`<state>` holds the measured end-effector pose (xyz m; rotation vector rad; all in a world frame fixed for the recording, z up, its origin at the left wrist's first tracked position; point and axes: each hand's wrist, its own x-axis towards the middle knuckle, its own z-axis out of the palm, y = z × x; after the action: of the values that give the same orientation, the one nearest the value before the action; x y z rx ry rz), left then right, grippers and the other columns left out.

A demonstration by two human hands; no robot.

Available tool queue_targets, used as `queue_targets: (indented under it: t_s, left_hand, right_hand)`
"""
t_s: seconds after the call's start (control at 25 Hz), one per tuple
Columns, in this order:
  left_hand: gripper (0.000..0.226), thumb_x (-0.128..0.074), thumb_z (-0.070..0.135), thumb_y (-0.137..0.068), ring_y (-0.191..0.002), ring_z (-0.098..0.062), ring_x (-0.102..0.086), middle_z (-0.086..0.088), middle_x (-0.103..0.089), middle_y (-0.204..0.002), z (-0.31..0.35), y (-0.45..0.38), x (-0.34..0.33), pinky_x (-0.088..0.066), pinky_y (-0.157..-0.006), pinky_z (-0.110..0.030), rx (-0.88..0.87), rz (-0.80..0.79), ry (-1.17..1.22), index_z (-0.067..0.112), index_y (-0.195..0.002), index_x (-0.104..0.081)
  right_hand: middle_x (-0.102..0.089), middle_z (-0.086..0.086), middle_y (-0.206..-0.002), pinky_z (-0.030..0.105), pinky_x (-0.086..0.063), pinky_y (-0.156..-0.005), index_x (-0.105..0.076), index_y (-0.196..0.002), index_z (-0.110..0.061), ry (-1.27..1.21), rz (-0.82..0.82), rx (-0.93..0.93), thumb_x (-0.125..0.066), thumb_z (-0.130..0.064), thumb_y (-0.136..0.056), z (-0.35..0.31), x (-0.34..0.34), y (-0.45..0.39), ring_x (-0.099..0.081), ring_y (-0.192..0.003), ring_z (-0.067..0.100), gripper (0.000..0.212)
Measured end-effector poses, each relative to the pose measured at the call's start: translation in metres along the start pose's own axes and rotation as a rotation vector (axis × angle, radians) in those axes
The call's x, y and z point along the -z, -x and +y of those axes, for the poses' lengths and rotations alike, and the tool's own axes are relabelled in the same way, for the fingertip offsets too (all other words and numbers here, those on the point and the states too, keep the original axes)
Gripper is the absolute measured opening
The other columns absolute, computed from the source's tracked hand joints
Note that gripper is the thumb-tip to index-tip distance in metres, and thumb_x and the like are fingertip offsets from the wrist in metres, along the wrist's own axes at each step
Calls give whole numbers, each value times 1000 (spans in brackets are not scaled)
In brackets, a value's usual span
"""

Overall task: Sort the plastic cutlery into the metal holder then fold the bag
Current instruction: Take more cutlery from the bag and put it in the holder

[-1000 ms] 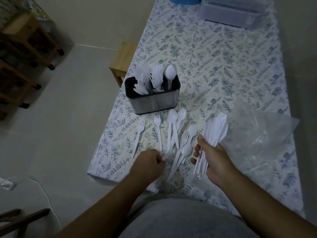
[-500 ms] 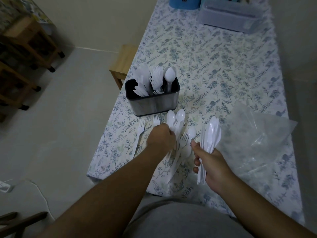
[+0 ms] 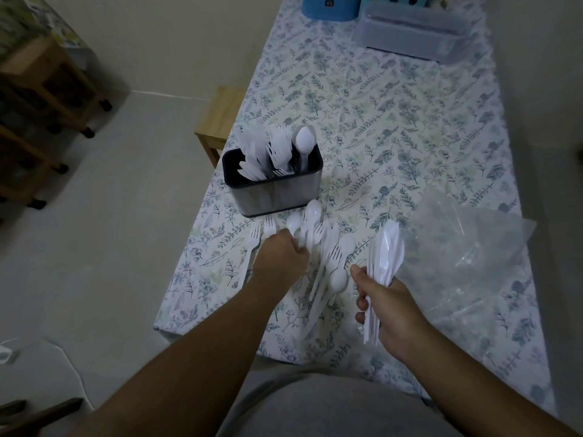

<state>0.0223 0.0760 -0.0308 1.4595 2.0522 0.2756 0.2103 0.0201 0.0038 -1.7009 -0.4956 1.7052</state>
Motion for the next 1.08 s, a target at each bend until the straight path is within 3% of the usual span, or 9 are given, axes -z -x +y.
queue_targets:
  t_s: [0.08,0.2,0.32,0.44,0.64,0.84,0.96,1.08]
  left_hand:
    - [10,-59,24,-88,-69,-21,-65,-2,-63,-77,-7,-1,0,-58,-60,-36,11,20,44,17,-86,-52]
    - [3,-56,21,-91,-72,-17,-63,2,-63,-82,-7,2,0,-57,-65,-36,-106,71,-20,19,-91,-54]
    - [18,-56,30,-94,-81,-15,-61,2,-64,-93,-1,6,-9,-46,-67,-26,-183,46,-46,17,-107,-60]
    - [30,-54,39,-93,-83,-19,-65,1,-65,-95,1,14,-21,-57,-73,-35,-261,-20,1,21,-116,-61]
    - [28,-52,24,-97,-89,-20,-65,-5,-67,-105,-9,9,-23,-57,-76,-34,-203,29,3,15,-123,-59]
    - [20,-62,30,-95,-86,-20,-66,-4,-66,-94,-4,1,-23,-56,-74,-33,-130,-6,-51,12,-102,-63]
    - [18,-65,33,-94,-78,-16,-67,0,-68,-87,-2,1,-18,-59,-71,-34,6,7,99,15,-96,-63]
    - [19,-65,36,-94,-63,-4,-61,6,-64,-78,3,17,1,-47,-53,-16,56,55,262,17,-96,-64]
  right_hand:
    - [-46,-2,-58,29,-40,-48,-60,-87,-14,-2,4,3,-77,-29,-88,1,1,-1,-43,-48,13,22]
    - [-46,-3,-57,29,-40,-48,-61,-88,-15,-12,6,-10,-78,-30,-87,2,3,-2,-43,-47,13,23]
    - [-46,-3,-57,29,-40,-48,-61,-89,-15,-10,7,-9,-78,-30,-87,2,3,-3,-43,-47,13,23]
    - [-46,-2,-59,29,-41,-48,-62,-90,-15,-10,6,-10,-77,-28,-88,1,2,-2,-43,-47,13,20]
    - [-47,-2,-59,28,-39,-46,-64,-92,-14,-26,15,-15,-76,-26,-90,1,5,-3,-43,-47,12,17]
    - [-48,-2,-57,29,-40,-47,-66,-94,-13,-17,26,-24,-77,-26,-89,2,2,-4,-43,-47,13,17]
    - [-48,0,-55,30,-42,-48,-68,-100,-11,-13,45,-23,-76,-25,-89,1,2,-5,-45,-48,15,19]
    - [-48,2,-56,31,-43,-50,-69,-99,-11,-60,64,-15,-74,-24,-92,-1,1,-7,-44,-48,15,16]
